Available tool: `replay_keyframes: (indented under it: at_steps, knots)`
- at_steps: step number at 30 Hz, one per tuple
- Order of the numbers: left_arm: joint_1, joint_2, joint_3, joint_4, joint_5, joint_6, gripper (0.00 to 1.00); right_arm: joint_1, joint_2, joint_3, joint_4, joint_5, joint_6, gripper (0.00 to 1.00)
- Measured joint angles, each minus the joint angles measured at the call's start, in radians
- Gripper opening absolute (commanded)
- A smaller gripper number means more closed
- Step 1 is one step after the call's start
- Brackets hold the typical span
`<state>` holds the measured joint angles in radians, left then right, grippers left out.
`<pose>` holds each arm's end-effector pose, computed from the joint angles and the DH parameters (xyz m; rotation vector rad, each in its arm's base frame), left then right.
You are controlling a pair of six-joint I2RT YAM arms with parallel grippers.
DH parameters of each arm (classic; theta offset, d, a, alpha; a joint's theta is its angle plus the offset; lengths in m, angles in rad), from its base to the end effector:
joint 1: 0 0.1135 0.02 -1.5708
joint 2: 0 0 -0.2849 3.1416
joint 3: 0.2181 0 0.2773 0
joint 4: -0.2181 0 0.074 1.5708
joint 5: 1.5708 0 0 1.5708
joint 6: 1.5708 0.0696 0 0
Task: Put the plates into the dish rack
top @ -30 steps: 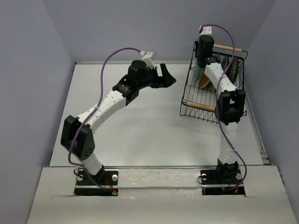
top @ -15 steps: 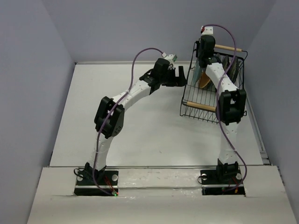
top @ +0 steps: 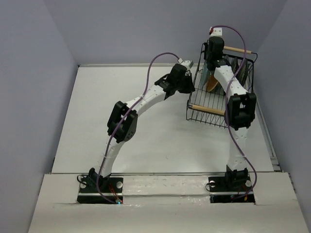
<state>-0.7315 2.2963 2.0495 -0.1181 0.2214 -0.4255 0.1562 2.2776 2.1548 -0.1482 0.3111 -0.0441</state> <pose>0.4503 -0.4247 0.2681 0.4675 2.0020 -0.9624 0.6120 0.0748 0.3190 0.0339 1.8331 -0.2075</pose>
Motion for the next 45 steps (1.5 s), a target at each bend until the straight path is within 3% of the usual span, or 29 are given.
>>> replay_keyframes:
  at_steps: [7, 14, 21, 36, 41, 45]
  knots:
    - [-0.005, -0.012, -0.008, -0.020, -0.063, -0.024, 0.06, -0.009, -0.017, -0.038, 0.031, -0.001, 0.028, 0.07]
    - [-0.033, -0.177, -0.303, 0.151, -0.130, -0.046, 0.06, -0.001, -0.084, -0.128, 0.027, -0.031, 0.052, 0.07]
    - [-0.069, -0.280, -0.471, 0.232, -0.183, -0.090, 0.06, 0.005, -0.111, -0.139, -0.030, -0.086, 0.056, 0.07]
    - [-0.138, -0.332, -0.571, 0.302, -0.241, -0.180, 0.06, -0.024, -0.170, -0.210, -0.048, -0.214, 0.041, 0.07]
    - [-0.139, -0.332, -0.571, 0.301, -0.242, -0.182, 0.06, -0.024, -0.169, -0.209, -0.051, -0.210, 0.041, 0.15]
    - [-0.142, -0.332, -0.571, 0.298, -0.248, -0.180, 0.06, -0.024, -0.164, -0.209, -0.037, -0.177, 0.040, 0.30]
